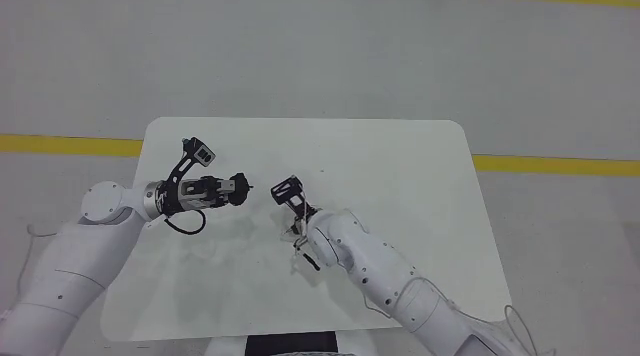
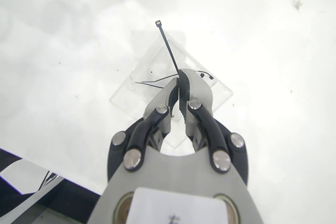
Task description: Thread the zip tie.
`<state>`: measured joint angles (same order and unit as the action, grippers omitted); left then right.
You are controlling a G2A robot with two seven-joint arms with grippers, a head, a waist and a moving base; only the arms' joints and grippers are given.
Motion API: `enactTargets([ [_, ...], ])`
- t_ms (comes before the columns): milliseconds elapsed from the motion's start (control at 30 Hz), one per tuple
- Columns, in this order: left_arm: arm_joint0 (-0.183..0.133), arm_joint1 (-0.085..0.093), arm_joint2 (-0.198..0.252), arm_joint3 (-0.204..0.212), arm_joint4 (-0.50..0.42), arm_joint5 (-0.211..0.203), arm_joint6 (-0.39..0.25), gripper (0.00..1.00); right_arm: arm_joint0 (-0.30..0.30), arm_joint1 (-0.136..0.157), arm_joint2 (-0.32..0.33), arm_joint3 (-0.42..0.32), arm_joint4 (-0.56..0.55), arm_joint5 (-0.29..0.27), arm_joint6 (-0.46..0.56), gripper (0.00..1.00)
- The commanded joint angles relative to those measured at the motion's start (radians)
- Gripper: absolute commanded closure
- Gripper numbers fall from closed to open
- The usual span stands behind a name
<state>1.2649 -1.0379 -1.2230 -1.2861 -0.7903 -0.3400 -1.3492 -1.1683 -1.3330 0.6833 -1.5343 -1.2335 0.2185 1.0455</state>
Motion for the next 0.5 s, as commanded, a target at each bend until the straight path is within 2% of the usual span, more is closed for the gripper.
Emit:
enactTargets([
  [0, 0.000, 0.000, 0.000, 0.000, 0.000, 0.000, 0.000, 1.00, 0.001, -0.003, -0.002, 0.003, -0.004, 0.000, 0.000, 0.80],
  [467, 0.000, 0.000, 0.000, 0.000, 0.000, 0.000, 0.000, 1.00, 0.013, -0.028, -0.009, 0.041, -0.025, -0.010, -0.003, 0.87],
])
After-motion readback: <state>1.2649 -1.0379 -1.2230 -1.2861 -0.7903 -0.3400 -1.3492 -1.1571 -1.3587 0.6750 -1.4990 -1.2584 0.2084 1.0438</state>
